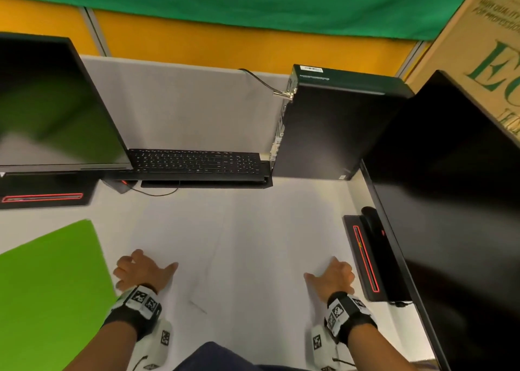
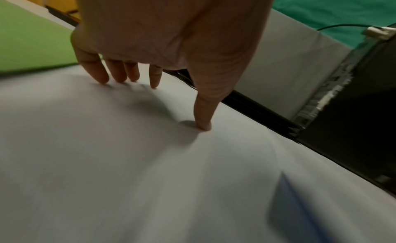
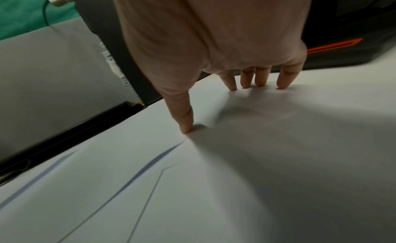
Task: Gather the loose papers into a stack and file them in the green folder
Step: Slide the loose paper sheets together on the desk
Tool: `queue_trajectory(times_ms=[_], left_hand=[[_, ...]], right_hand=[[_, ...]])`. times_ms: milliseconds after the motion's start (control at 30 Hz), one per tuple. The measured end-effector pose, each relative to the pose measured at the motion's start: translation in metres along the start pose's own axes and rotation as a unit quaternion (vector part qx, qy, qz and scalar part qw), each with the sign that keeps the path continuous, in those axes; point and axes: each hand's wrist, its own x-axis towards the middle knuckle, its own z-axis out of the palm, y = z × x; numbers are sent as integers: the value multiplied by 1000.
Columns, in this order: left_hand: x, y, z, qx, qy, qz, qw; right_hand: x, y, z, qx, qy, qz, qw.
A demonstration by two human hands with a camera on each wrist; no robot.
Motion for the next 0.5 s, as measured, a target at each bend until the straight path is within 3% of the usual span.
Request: queue_trajectory(times_ms=[100, 200, 300, 367, 500], left_hand=[[-14, -2, 12, -57, 20, 5, 998], [-5, -3, 0, -100, 66, -34, 992], [12, -3, -17, -60, 53, -68, 994], [20, -2, -23, -13, 39, -75, 996], [24, 2, -26, 53, -5, -58, 997]], right_hand=[[-10, 1, 5, 0, -14, -12, 1000], [7, 0, -18, 74, 44, -22, 996], [41, -7, -42, 117, 35, -49, 991], [56, -15, -45, 74, -1, -62, 995], [65, -26, -39, -39, -6, -48, 998]])
